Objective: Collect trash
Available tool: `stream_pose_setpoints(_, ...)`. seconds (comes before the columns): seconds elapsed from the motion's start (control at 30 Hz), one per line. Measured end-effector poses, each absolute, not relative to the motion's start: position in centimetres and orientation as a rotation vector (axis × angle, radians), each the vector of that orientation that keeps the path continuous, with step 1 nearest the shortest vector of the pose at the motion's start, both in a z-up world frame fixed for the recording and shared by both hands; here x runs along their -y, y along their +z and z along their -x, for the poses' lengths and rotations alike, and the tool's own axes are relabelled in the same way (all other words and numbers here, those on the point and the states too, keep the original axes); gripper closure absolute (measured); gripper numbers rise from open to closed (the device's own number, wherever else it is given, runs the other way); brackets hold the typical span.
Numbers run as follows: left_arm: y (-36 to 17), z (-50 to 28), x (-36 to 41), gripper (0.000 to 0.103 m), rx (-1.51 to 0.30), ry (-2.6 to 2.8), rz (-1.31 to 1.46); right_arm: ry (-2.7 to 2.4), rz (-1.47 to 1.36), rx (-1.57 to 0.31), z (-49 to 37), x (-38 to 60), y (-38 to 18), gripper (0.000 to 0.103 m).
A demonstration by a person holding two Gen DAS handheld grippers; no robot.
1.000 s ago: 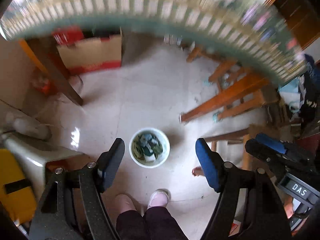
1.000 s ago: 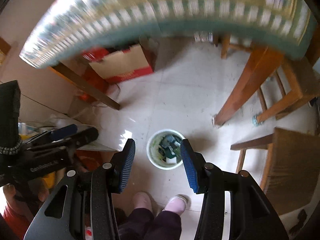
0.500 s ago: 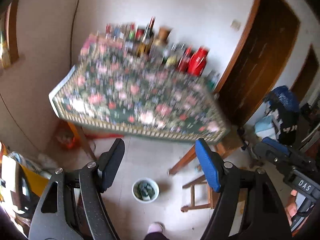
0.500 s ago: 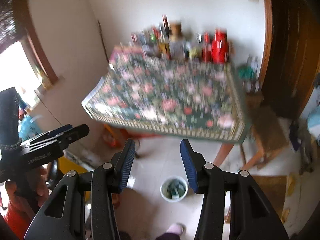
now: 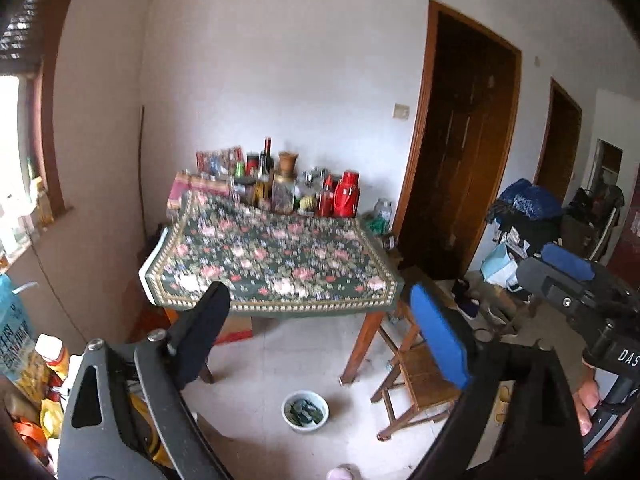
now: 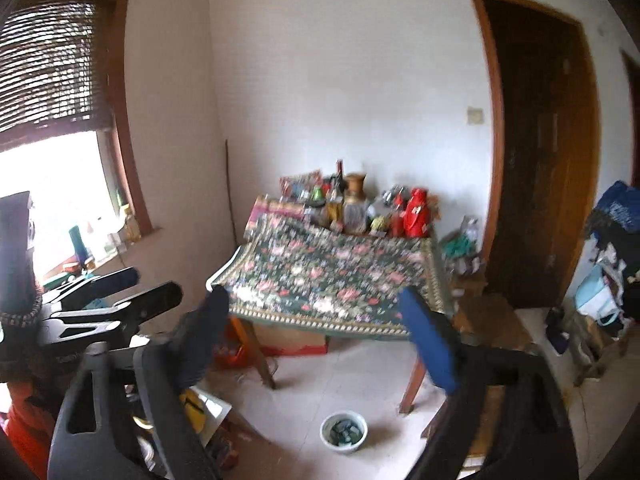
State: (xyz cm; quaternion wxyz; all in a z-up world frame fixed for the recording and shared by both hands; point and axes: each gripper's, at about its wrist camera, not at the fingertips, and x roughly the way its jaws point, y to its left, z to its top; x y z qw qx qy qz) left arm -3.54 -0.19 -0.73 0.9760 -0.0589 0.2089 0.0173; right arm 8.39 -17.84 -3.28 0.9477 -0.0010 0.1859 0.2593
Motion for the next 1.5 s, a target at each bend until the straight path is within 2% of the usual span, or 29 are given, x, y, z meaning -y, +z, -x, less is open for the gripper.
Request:
stream_pose_setpoints(0.07,-0.3,4.9,0.6,0.009,-0.406,0.038,0.101,0.523,0.016,-0.353,-7.0,18.0,-2.9,0.008)
stream_pose_setpoints(0.3,0.5,7.3,1.1,0.009,-0.379,0.027,0.102,0.51,0.039,-0.344,-5.6,17.9,-2.6,0.008)
stream_pose_setpoints(1.5,0.2,7.1,0.3,0.009,-0.373,0.02,0.13,0.494,0.041,-0.369,-4.2,18.6,-1.5,0.008)
